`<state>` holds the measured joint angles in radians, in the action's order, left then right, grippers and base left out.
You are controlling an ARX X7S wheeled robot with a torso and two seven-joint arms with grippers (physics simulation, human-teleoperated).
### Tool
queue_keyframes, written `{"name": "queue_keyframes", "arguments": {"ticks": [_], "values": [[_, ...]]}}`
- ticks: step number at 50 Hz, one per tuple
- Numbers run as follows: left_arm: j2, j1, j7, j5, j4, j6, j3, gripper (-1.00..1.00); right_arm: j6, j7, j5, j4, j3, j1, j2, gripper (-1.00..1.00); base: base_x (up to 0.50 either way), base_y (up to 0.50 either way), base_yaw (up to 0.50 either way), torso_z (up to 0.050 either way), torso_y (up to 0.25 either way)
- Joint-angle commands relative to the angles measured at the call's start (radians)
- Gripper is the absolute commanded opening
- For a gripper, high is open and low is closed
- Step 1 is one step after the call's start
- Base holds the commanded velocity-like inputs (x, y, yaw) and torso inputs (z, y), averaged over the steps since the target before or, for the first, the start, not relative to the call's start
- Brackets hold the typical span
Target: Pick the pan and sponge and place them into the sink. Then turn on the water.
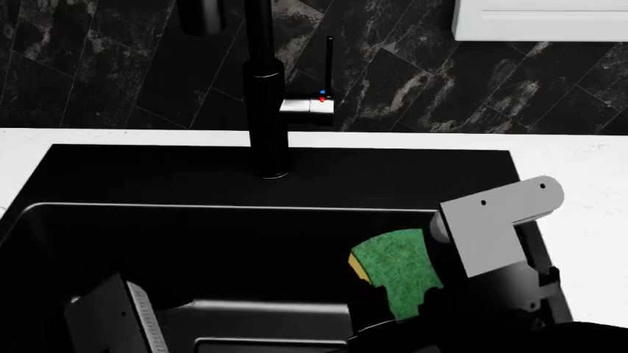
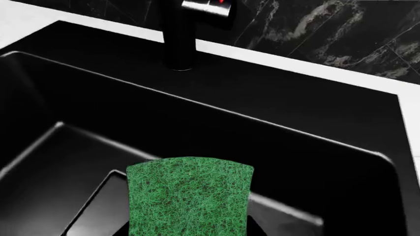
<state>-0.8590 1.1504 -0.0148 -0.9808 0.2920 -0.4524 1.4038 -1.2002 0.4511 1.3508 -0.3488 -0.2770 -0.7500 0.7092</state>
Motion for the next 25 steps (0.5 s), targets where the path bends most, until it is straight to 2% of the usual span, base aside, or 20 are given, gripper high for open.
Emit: {"name": "queue_keyframes", "arguments": {"ticks": [1, 16, 25], "values": [[-0.085, 0.061, 0.214, -0.184, 0.191, -0.077, -0.087, 1.0, -0.009, -0.03, -0.03, 0.074, -0.059, 0.01, -0.068, -1.0, 0.0, 0.0, 0.0, 0.0, 0.0], [-0.183, 0.092, 0.332, -0.253, 0.277, -0.086, -0.14, 1.0, 0.072, -0.184, -0.182, 0.206, -0.171, 0.015, -0.104, -1.0, 0.0, 0.0, 0.0, 0.0, 0.0], [-0.225, 0.113, 0.427, -0.384, 0.332, -0.089, -0.18, 1.0, 0.119, -0.269, -0.256, 0.324, -0.234, 0.007, -0.142, -1.0, 0.0, 0.0, 0.0, 0.0, 0.0]]}}
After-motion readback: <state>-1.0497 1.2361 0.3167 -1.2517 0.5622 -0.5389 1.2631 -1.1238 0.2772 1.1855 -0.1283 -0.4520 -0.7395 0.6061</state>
